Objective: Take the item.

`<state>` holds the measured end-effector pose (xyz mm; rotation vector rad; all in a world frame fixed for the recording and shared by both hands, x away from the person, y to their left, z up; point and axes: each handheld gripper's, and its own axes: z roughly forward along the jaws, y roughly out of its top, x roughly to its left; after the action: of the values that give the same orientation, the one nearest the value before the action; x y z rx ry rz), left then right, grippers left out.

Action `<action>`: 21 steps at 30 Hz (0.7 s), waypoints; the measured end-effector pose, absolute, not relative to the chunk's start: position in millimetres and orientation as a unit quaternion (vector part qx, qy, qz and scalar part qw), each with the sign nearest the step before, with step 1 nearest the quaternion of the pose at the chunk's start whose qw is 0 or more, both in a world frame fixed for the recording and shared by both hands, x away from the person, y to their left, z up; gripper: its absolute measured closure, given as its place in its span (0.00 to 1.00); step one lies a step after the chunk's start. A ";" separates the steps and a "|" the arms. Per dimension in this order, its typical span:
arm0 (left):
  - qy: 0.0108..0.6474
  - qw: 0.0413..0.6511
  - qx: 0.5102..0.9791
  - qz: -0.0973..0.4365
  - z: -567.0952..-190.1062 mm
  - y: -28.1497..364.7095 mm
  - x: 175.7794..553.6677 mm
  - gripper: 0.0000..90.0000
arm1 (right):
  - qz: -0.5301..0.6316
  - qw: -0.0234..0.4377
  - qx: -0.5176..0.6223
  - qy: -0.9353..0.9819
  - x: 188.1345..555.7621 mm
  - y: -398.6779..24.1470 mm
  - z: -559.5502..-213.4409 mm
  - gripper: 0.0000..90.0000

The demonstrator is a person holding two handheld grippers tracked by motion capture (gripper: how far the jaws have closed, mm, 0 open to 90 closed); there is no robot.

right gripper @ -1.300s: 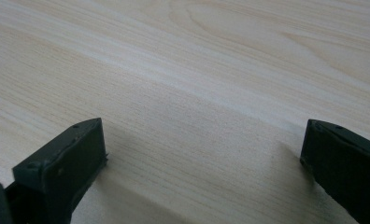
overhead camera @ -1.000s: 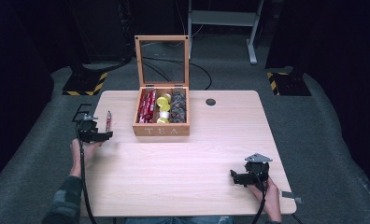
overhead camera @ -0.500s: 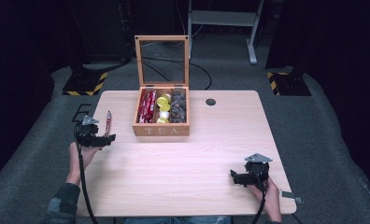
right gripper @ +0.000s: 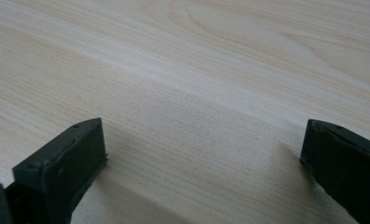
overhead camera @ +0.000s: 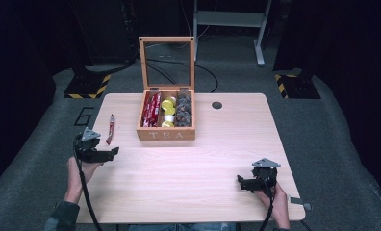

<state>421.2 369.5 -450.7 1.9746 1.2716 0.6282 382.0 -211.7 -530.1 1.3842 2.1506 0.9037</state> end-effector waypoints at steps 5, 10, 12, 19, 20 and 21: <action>0.487 0.345 0.764 0.244 -456.0 369.3 404.6 0.12 | 0.325 0.213 0.500 0.774 381.9 -211.6 -530.0 0.00; 0.487 0.343 0.765 0.246 -460.4 369.8 395.6 0.11 | 0.325 0.213 0.499 0.775 382.0 -211.7 -530.1 0.00; 0.487 0.342 0.765 0.246 -462.9 370.6 391.3 0.11 | 0.325 0.213 0.499 0.774 382.0 -211.6 -530.1 0.00; 0.493 0.329 0.769 0.242 -479.3 372.6 372.9 0.11 | 0.325 0.213 0.501 0.773 381.7 -211.5 -530.0 0.00; 0.493 0.329 0.769 0.242 -479.3 372.6 372.9 0.11 | 0.325 0.213 0.501 0.773 381.7 -211.5 -530.0 0.00; 0.494 0.326 0.769 0.241 -483.7 373.3 369.4 0.11 | 0.326 0.214 0.500 0.773 381.8 -211.5 -530.1 0.00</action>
<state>369.4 373.3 -483.7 2.0152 1.2952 0.6314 381.8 -211.5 -530.1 1.3876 2.1465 0.9042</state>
